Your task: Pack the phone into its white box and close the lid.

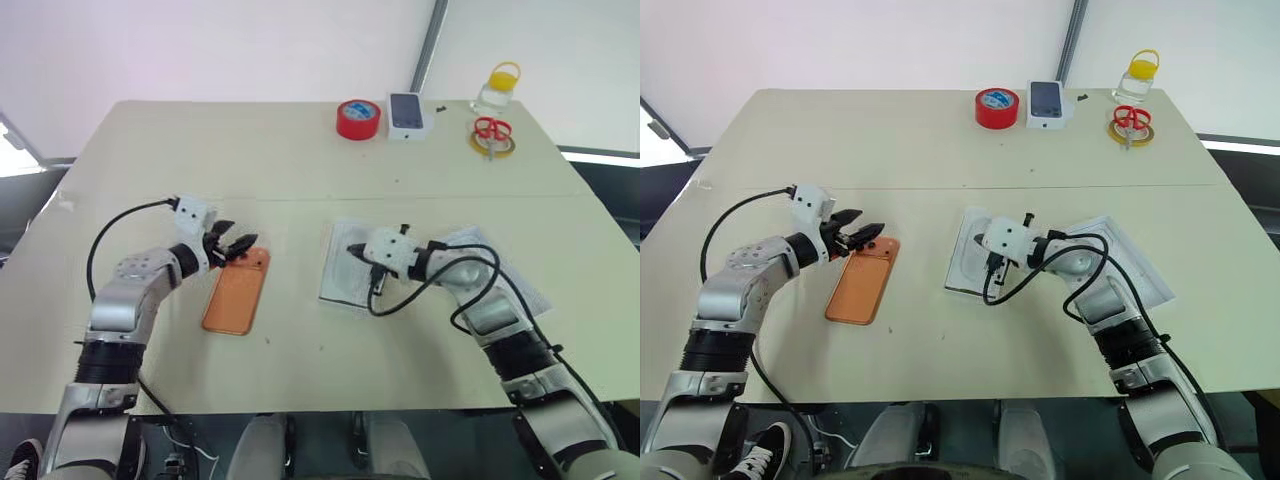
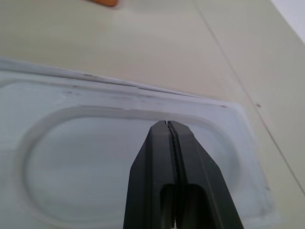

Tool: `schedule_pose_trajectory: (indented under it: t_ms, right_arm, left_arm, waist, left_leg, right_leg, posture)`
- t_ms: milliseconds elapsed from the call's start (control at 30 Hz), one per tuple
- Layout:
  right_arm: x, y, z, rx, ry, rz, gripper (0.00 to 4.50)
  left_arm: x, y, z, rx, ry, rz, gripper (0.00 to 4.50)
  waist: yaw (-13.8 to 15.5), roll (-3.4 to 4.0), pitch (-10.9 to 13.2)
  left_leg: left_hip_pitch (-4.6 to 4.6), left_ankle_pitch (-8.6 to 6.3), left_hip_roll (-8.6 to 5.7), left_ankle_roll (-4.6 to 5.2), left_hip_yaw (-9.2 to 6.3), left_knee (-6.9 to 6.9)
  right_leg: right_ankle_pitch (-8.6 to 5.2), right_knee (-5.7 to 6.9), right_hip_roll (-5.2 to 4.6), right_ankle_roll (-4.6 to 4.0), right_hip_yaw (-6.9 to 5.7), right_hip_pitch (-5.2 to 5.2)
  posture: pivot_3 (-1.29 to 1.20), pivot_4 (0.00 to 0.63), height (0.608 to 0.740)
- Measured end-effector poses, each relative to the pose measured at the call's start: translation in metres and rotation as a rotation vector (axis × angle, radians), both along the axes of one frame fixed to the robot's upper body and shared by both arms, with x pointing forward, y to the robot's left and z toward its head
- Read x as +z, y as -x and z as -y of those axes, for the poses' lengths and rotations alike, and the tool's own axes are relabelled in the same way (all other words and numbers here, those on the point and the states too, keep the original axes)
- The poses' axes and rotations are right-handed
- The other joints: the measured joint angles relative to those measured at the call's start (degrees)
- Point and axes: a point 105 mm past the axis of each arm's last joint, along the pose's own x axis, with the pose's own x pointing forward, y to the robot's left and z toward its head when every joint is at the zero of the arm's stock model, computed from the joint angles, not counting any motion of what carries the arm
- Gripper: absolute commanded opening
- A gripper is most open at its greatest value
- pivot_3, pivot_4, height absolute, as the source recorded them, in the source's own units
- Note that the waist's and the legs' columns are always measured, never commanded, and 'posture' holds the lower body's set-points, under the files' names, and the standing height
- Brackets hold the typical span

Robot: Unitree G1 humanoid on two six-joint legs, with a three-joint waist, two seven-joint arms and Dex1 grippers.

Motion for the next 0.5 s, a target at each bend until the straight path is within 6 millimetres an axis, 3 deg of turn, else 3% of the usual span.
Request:
schedule_pose_trajectory:
  t_ms: [233,500]
  right_arm:
    - [-0.003,0.027,-0.021,0.153,0.015,-0.075,0.03]
    - [-0.009,0.044,-0.015,0.206,0.041,-0.202,0.03]
  left_arm:
    - [-0.009,0.007,0.000,-0.021,-0.013,0.011,3.34]
    - [-0.002,0.007,0.008,-0.037,-0.003,0.031,3.34]
  waist:
    - [0.04,0.00,0.00]
    - [0.27,0.00,0.00]
  left_leg:
    - [-0.01,0.00,0.02,0.02,-0.04,0.00]
    - [0.00,-0.01,0.05,0.03,-0.03,0.00]
  right_leg:
    - [0.10,0.04,0.02,0.18,-0.05,-0.01]
    - [0.11,0.05,0.07,0.20,-0.07,0.00]
  posture:
    - [0.00,0.150,0.740]
    - [0.00,0.150,0.740]
